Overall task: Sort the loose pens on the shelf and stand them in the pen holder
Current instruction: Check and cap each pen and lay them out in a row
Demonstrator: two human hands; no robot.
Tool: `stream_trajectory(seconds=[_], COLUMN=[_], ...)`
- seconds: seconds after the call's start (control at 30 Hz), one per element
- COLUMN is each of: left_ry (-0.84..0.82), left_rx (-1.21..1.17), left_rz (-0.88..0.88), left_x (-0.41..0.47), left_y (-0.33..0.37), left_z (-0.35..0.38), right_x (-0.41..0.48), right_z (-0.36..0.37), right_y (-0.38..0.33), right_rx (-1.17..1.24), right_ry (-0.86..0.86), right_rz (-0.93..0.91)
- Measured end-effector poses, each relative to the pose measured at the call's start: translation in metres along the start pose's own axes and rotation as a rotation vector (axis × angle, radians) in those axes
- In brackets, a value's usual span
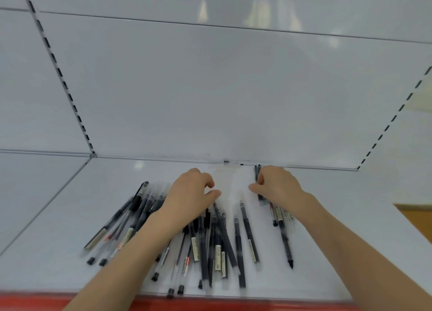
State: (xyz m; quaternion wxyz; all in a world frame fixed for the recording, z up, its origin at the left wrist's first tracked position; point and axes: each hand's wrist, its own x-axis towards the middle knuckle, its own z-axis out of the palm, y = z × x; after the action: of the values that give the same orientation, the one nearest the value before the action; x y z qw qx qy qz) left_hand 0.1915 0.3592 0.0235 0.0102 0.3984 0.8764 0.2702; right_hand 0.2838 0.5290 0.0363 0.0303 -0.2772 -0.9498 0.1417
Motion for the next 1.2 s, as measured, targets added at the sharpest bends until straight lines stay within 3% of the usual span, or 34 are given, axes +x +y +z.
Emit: stream_trajectory(seconds=[0.23,0.37,0.5,0.77,0.87,1.03,1.2], left_ry=[-0.004,-0.016,-0.072,-0.121,-0.067,-0.164,-0.182], left_rx=[0.017,0.059,0.127,0.151,-0.065,-1.113,-1.426], left_rz=[0.007,0.017,0.044,0.020,-0.021,-0.156,-0.168], left_x=[0.030,0.063,0.085,0.092,0.083,0.043,0.015], left_y=[-0.007,-0.013,-0.016,-0.014,-0.009,0.014,0.023], left_z=[-0.002,0.005,0.019,0.022,0.008,-0.032,-0.053], right_x=[0.005,-0.001,-0.018,-0.041,-0.045,-0.059,-0.070], right_z=[0.003,0.002,-0.011,-0.018,-0.020,-0.029,-0.033], right_y=[-0.007,0.003,0.014,0.025,0.020,0.004,-0.016], right_rx=[-0.099,0.118,0.408,0.659,0.748,0.881,0.952], right_ry=[-0.012,-0.036,0.064,0.142,0.169,0.212,0.238], right_rz=[0.038,0.079,0.080,0.069,0.056,-0.080,-0.252])
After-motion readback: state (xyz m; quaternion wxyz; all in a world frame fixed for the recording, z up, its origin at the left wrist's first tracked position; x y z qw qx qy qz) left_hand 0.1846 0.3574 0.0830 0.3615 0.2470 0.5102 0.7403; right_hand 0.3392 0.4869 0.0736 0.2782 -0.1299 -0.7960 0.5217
